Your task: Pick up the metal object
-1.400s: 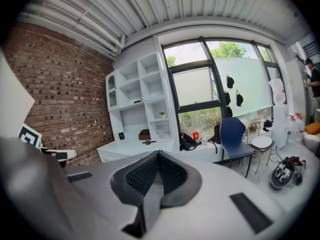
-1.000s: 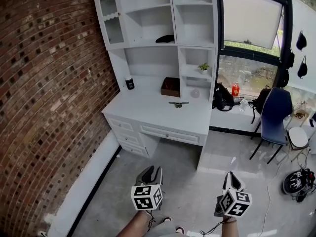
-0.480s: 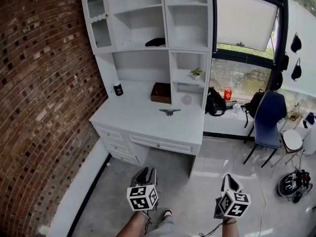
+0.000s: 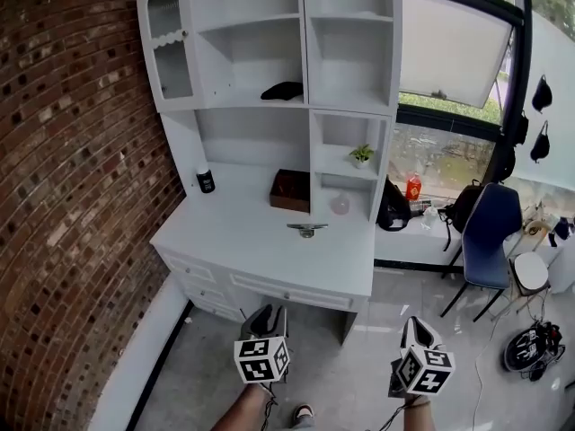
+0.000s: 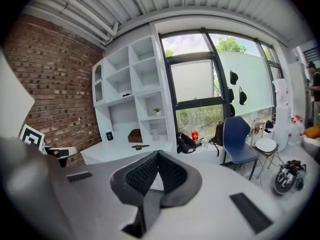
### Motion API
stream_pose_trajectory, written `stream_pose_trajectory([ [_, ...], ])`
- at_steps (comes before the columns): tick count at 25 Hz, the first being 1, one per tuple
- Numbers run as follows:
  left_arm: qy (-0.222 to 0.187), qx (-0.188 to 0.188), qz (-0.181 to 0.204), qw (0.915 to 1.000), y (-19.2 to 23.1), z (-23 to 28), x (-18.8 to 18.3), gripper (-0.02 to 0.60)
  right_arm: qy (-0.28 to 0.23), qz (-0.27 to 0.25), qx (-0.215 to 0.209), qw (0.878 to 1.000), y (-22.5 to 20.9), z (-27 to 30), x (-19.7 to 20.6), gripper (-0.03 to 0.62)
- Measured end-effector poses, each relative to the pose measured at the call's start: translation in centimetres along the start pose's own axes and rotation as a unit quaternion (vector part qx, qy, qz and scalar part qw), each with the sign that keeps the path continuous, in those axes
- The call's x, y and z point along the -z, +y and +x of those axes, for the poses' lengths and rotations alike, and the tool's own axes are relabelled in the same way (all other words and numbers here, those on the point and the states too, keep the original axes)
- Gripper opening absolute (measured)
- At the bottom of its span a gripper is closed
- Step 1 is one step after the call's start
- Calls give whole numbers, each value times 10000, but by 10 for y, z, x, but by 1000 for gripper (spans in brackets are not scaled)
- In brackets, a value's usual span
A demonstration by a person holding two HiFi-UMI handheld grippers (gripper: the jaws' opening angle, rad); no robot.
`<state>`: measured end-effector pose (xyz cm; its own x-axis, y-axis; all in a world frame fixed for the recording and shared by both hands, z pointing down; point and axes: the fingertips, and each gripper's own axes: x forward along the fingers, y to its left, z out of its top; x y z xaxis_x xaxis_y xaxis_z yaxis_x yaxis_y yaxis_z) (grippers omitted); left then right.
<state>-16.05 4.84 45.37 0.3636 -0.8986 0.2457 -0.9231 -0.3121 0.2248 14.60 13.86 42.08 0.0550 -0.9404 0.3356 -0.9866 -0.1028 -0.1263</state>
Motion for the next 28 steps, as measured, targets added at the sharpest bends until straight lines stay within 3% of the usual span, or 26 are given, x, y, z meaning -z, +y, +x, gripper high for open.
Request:
stream_pose_trajectory([
  [12,105,152,27,9998,37,81,-19,110,33,47,154,9999,18,77,-19,0],
  [28,250,149,9,9996,53,129,-17,110,351,99,167,9992,19,128,-15,2],
])
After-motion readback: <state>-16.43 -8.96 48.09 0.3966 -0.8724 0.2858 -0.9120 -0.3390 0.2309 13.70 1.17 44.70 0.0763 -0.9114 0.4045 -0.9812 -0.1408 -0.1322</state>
